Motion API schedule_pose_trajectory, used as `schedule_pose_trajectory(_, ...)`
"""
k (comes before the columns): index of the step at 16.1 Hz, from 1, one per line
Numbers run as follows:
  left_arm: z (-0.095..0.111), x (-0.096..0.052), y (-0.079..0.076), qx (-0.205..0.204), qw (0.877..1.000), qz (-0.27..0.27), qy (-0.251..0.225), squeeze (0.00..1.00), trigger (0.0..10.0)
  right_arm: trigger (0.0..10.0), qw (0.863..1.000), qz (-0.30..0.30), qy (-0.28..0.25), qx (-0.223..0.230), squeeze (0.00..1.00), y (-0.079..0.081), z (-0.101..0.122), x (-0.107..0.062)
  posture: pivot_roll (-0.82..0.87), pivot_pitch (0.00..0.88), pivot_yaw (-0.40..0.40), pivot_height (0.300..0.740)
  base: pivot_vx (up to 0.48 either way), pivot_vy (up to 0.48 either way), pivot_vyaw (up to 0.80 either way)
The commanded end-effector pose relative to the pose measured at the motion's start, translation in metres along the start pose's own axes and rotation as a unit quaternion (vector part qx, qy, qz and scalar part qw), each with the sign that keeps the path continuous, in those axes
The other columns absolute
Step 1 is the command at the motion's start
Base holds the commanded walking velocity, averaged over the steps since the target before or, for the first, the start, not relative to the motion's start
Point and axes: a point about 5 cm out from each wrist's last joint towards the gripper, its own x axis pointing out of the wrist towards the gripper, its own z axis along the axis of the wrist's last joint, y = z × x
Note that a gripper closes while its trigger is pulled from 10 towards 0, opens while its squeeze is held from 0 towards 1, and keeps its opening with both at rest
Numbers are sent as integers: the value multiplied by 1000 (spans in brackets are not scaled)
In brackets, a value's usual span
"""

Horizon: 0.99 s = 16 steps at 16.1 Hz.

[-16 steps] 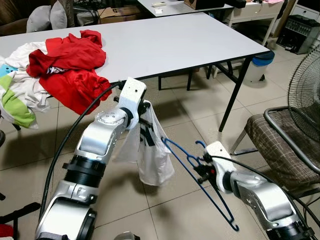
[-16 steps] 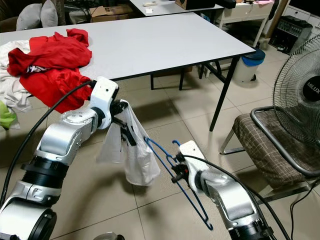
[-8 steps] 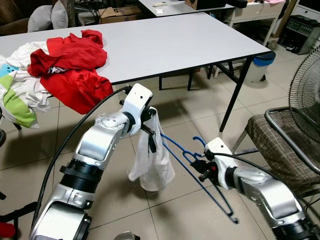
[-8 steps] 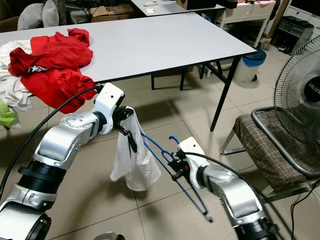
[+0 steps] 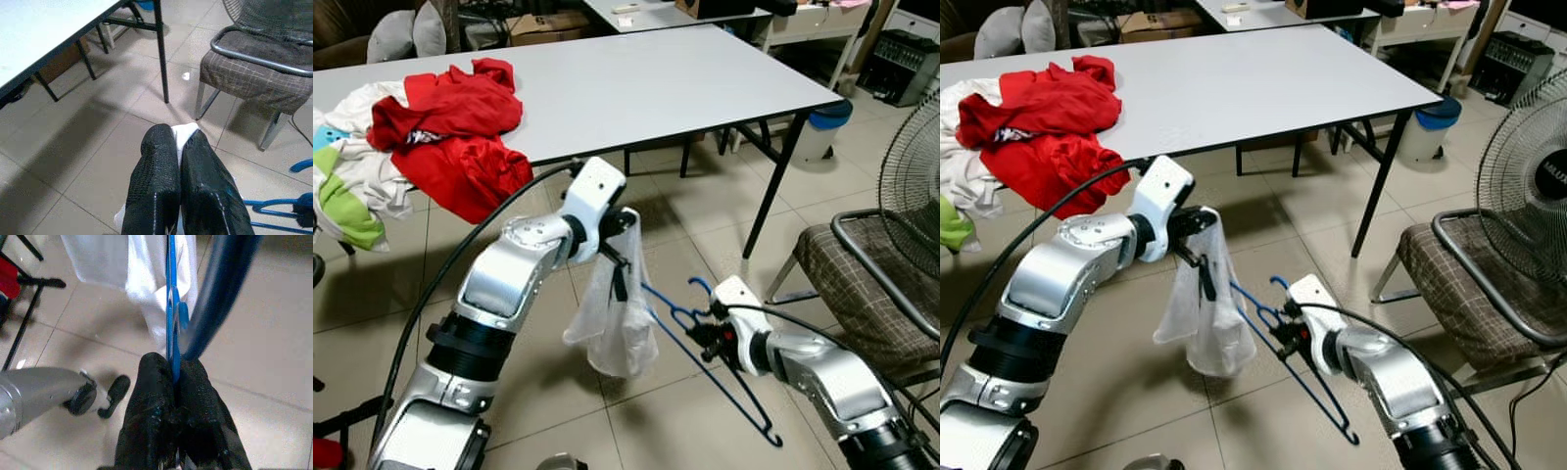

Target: Hang hanger

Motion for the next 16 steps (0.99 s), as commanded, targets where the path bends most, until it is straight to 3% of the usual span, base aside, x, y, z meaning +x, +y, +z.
schedule_pose_trajectory(1,16,-3,-2,14,1000,-11,-21,0,10000,10000,999,-11,36,11,0,-5,-15,1,-34,0,31,740,0,0,0)
schedule_pose_trajectory(3,17,-4,-2,15,1000,-11,-21,0,10000,10000,999,-27,39,25,0,-9,-20,0,-35,0,31,740,0,0,0)
schedule_pose_trajectory(6,15,-6,6,19,1000,15,-20,0,10000,10000,990,-83,-11,115,0,-24,-17,-5,-38,0,33,740,0,0,0)
schedule_pose_trajectory(7,11,-6,16,24,999,45,-15,0,10000,10000,968,-98,-69,220,0,-33,-14,-10,-45,0,34,740,0,0,0)
schedule_pose_trajectory(11,4,-3,23,43,997,70,-10,0,10000,10000,943,-81,-128,298,0,-36,-7,-18,-51,0,35,740,0,0,0)
schedule_pose_trajectory(12,-3,1,25,78,993,84,-3,0,10000,10000,925,-68,-169,334,0,-34,3,-26,-54,0,34,740,0,0,0)
schedule_pose_trajectory(13,-5,3,23,89,992,84,-3,0,10000,10000,913,-61,-193,355,0,-34,9,-30,-57,0,35,740,0,0,0)
schedule_pose_trajectory(14,-8,5,20,100,992,76,-6,0,10000,10000,892,-58,-225,388,0,-35,17,-34,-57,0,35,740,0,0,0)
schedule_pose_trajectory(15,-10,6,14,117,991,59,-20,0,10000,10000,855,-55,-270,439,0,-38,28,-40,-57,0,35,740,0,0,0)
schedule_pose_trajectory(16,-13,7,9,125,991,44,-27,0,10000,10000,828,-57,-293,474,0,-41,33,-42,-57,0,35,740,0,0,0)
